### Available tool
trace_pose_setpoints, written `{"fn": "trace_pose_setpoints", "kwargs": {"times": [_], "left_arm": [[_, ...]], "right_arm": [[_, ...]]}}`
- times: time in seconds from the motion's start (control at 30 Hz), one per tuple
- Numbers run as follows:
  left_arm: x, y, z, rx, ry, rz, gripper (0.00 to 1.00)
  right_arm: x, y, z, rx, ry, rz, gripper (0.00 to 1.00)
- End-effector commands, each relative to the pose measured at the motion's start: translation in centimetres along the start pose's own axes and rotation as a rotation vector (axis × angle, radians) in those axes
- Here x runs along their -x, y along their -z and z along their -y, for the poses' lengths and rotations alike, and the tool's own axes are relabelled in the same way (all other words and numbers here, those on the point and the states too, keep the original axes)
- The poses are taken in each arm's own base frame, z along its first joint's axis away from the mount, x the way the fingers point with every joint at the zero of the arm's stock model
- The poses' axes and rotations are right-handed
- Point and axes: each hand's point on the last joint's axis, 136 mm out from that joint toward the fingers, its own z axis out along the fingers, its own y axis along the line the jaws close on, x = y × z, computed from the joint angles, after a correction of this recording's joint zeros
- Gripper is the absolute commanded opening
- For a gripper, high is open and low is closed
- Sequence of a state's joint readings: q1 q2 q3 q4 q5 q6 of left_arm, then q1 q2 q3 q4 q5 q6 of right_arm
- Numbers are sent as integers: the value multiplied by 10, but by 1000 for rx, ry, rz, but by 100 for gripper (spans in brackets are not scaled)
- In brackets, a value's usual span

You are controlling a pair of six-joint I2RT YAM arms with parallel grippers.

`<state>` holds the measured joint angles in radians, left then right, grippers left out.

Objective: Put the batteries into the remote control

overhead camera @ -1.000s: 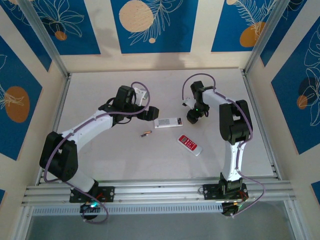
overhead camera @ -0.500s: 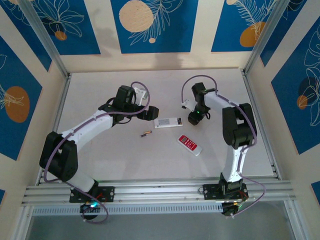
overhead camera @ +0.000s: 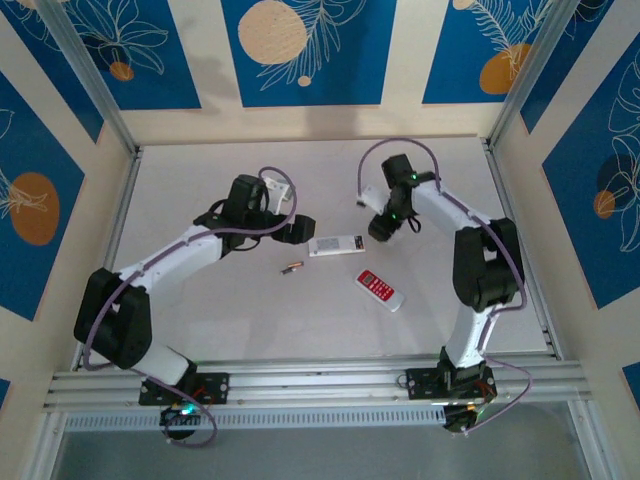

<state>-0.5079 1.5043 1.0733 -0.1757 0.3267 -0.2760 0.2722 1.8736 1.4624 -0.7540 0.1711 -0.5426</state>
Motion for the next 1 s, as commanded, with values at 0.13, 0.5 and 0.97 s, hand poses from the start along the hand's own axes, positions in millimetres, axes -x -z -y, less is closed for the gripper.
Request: {"fn": "trace_pose_setpoints", "kwargs": {"times": [0.13, 0.5, 0.97], "left_arm": [[10, 9, 13, -73, 25, 44, 100], [3, 7, 13, -84, 57, 29, 100], [1, 2, 10, -74, 68, 16, 100]], "right_arm": [[-33, 9, 6, -107, -1048, -154, 72], [-44, -23, -14, -189, -1303, -276, 76], [-54, -54, -2, -123, -1353, -273, 68]]}}
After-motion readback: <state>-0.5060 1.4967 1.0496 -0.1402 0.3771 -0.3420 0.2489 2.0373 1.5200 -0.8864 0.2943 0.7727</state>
